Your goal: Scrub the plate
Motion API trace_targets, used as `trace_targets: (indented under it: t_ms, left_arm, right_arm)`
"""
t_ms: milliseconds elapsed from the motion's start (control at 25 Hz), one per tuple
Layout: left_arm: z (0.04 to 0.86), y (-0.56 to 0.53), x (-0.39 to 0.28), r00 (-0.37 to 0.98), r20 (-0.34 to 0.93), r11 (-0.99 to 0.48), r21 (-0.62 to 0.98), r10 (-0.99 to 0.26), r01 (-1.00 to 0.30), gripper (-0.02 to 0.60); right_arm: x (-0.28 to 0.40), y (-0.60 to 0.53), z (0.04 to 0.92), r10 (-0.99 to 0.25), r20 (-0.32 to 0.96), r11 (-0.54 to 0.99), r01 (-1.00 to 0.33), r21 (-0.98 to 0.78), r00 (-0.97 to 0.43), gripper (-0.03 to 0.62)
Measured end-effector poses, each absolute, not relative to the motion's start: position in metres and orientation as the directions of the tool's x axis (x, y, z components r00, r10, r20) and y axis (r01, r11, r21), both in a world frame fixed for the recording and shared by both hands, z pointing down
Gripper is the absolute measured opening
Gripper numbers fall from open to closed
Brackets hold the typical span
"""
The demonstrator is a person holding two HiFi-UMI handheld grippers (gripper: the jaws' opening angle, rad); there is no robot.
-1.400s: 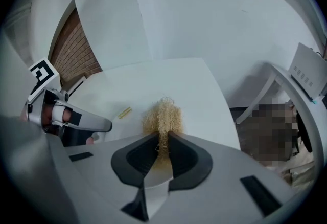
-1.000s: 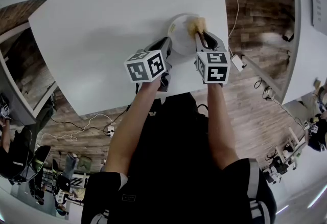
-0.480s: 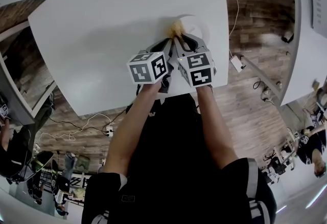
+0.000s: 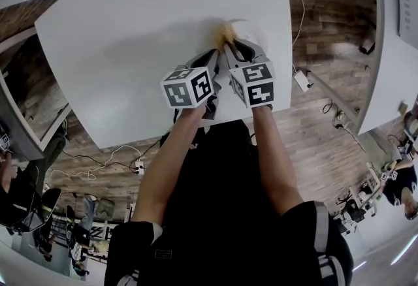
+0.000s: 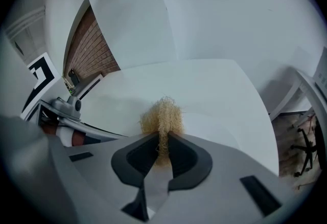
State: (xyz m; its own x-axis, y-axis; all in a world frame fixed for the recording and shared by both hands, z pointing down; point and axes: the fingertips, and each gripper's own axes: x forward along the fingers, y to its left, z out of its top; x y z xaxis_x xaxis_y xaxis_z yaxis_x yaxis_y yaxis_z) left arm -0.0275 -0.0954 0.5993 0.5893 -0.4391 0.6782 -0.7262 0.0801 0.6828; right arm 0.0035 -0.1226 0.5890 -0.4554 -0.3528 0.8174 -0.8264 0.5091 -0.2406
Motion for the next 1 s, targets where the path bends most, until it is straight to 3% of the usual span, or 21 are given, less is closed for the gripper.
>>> trace_targets:
  t_ms: [640, 1000]
  left_arm:
    - [0.599, -0.095, -0.032, 0.567, 0.681, 0.098, 0.675, -0.463, -0.731, 0.021]
    - [0.6, -0.095, -0.033, 0.553, 0.698, 0.093, 0.655, -0.455, -0.75, 0.029]
  right_arm:
    - [0.072, -0.145, 0.588, -0.43, 0.838, 0.417, -0.898, -0.144, -0.334, 0.046]
    - [0.08, -0.139, 0.58, -0.461, 0.819, 0.38, -0.91, -0.166, -0.342, 0.046]
